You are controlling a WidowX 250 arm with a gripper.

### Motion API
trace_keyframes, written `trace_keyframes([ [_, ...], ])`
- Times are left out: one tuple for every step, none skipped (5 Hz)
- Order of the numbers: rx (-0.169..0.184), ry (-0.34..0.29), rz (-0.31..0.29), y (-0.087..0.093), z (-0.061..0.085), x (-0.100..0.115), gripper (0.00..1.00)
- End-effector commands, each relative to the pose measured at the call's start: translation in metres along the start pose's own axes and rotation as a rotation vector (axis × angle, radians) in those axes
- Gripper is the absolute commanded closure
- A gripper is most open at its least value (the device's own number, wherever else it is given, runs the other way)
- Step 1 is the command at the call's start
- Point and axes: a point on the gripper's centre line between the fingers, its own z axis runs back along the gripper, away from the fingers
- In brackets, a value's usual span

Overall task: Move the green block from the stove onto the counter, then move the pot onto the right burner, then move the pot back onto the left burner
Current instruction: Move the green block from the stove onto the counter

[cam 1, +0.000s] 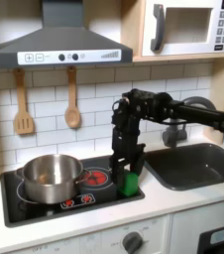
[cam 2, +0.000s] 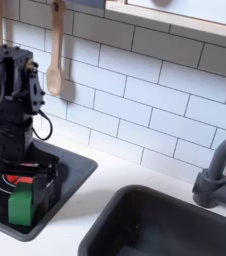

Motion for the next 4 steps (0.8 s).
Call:
trace_keyframes([
  [0.015, 0.01, 0.004, -0.0021, -0.0063, -0.0056, 0.0],
  [0.024, 0.011, -0.014, -0.0084, -0.0104, -0.0069, 0.0],
  [0.028, 0.018, -0.006, -0.0072, -0.0119, -0.0068, 0.0],
  [0.031, 0.017, -0.012, -0.0071, -0.0116, -0.006, 0.34],
])
